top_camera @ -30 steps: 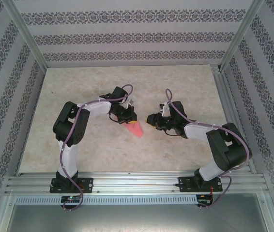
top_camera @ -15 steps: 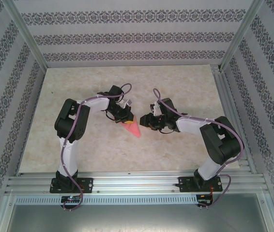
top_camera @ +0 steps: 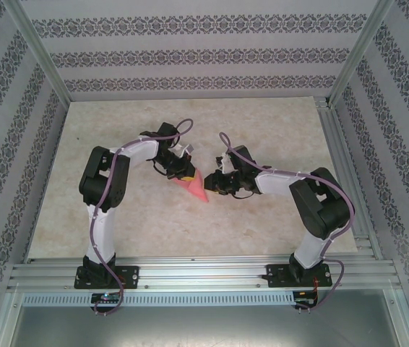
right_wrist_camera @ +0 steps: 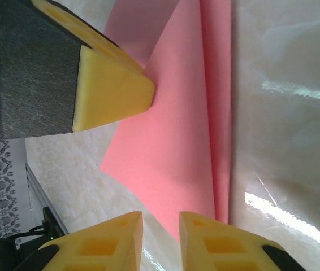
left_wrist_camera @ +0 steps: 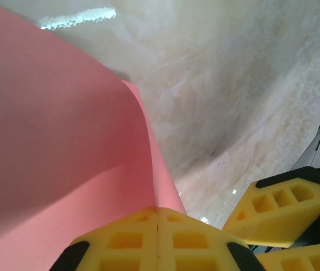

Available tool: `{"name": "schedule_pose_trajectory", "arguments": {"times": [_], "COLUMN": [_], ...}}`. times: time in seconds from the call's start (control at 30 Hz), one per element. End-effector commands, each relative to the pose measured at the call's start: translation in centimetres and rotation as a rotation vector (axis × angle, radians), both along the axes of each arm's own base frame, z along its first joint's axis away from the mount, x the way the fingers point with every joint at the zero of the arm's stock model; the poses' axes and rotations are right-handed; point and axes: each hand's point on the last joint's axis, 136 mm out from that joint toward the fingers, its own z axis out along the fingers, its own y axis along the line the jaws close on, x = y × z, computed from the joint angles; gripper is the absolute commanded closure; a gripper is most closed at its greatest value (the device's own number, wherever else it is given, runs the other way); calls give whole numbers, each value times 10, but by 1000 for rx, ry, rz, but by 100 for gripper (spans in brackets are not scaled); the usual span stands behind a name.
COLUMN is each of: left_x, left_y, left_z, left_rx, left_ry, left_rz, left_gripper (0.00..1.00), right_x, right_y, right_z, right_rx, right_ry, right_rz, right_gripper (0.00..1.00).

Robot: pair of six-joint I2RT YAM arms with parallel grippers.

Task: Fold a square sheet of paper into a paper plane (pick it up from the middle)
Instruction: Third fold the triangle at the center of the table.

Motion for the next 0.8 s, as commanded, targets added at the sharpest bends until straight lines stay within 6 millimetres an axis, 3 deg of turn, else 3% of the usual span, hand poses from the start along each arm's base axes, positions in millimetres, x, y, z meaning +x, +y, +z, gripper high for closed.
{"name": "schedule_pose_trajectory", "arguments": {"times": [0.0,0.33,0.77], "left_x": [4,11,20], "left_y": [8,4,-3], "left_z": [-7,-19,-16], "left_rx": [17,0,-31], "left_ry": [-2,2,-7], "left_rz": [-35,-57,-76], "left_gripper": [93,91,90], "right_x": [6,5,3], "right_y": [14,20,20], "right_z": [5,1,-8], "right_rx": [48,79,55], "right_ry": [-5,27,56], "right_rz": [14,16,26], "right_gripper": [77,79,79]}}
